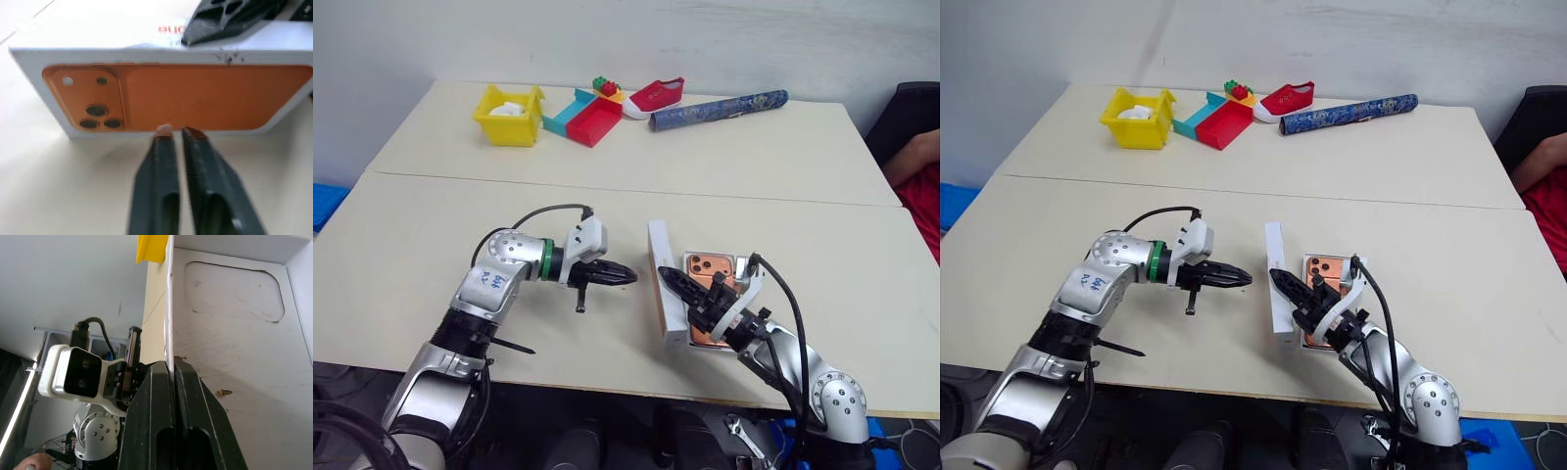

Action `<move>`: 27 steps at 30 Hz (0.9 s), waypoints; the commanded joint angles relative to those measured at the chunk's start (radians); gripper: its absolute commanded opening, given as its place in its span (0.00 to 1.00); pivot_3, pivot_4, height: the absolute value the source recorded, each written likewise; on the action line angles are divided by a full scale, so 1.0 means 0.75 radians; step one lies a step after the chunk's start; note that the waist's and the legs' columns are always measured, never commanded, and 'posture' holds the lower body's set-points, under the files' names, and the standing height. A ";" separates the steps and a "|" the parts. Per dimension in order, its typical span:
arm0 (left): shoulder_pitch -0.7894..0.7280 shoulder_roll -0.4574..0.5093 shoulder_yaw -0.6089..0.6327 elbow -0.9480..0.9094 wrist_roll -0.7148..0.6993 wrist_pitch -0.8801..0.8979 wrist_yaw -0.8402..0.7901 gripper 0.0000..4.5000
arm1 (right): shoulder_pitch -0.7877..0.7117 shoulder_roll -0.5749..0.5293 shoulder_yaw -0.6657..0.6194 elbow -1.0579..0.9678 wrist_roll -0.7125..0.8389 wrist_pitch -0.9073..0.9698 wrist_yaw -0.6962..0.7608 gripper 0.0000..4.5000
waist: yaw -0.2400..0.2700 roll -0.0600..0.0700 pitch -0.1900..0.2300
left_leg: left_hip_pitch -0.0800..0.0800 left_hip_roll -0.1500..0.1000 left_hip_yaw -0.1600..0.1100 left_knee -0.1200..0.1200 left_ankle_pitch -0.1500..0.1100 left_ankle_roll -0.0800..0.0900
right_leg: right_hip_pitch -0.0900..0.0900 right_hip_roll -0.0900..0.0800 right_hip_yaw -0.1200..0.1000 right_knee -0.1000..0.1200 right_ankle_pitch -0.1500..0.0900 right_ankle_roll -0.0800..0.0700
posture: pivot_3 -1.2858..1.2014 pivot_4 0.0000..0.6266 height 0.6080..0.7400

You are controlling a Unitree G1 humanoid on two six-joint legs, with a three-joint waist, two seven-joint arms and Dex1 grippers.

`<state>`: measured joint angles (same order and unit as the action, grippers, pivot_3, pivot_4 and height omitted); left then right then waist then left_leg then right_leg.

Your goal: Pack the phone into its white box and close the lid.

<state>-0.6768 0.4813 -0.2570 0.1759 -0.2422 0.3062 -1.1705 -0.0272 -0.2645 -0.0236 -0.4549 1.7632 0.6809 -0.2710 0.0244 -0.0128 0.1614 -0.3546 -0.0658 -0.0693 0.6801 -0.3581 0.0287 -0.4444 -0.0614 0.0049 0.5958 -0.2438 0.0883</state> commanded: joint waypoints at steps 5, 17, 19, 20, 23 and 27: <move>-0.081 -0.091 -0.046 0.090 0.056 -0.071 -0.005 0.00 | 0.077 -0.039 -0.003 -0.084 -0.086 -0.006 0.051 0.09 | -0.001 0.000 0.000 | 0.000 0.000 0.000 0.000 0.000 0.000 | 0.000 0.000 0.000 0.000 0.000 0.000 | 0.52 0.24 1.00; -0.122 -0.211 -0.077 0.201 0.093 -0.148 -0.030 0.00 | 0.303 -0.387 -0.205 -0.397 -0.030 0.033 0.199 0.83 | 0.004 0.000 0.000 | -0.001 0.000 0.000 0.000 0.000 0.000 | 0.000 0.000 0.000 -0.002 0.000 0.001 | 0.52 0.24 1.00; -0.130 -0.230 -0.078 0.222 0.098 -0.160 -0.033 0.00 | 0.361 -0.482 -0.286 -0.438 -0.012 0.040 0.267 0.83 | 0.009 -0.001 0.000 | -0.001 -0.001 0.000 0.002 -0.001 0.002 | 0.001 -0.001 0.000 -0.004 0.000 0.001 | 0.52 0.24 1.00; -0.135 -0.242 -0.079 0.232 0.099 -0.166 -0.034 0.00 | 0.395 -0.537 -0.337 -0.452 -0.004 0.046 0.308 0.83 | 0.009 -0.001 0.000 | -0.001 0.000 0.000 0.002 -0.001 0.002 | 0.002 0.000 0.000 -0.005 0.001 0.002 | 0.52 0.24 1.00; -0.146 -0.277 -0.085 0.259 0.103 -0.185 -0.039 0.00 | 0.511 -0.679 -0.500 -0.492 -0.007 0.079 0.452 0.83 | 0.012 -0.002 0.000 | -0.001 0.000 0.001 0.003 -0.003 0.007 | 0.002 -0.001 0.001 -0.007 0.001 0.003 | 0.52 0.24 1.00; -0.164 -0.358 -0.109 0.311 0.125 -0.235 -0.023 0.00 | 0.721 -0.815 -0.701 -0.562 -0.159 0.161 0.719 0.83 | 0.027 -0.003 0.000 | 0.000 0.000 0.001 0.003 -0.006 0.011 | 0.004 0.000 0.000 -0.007 0.002 0.003 | 0.52 0.24 1.00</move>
<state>-0.7777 0.2363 -0.3330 0.4031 -0.1556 0.1587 -1.1931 0.4791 -0.8605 -0.4878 -0.8248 1.6963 0.7809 0.1760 0.0448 -0.0150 0.1611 -0.3546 -0.0654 -0.0685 0.6821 -0.3623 0.0369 -0.4416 -0.0612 0.0052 0.5906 -0.2427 0.0904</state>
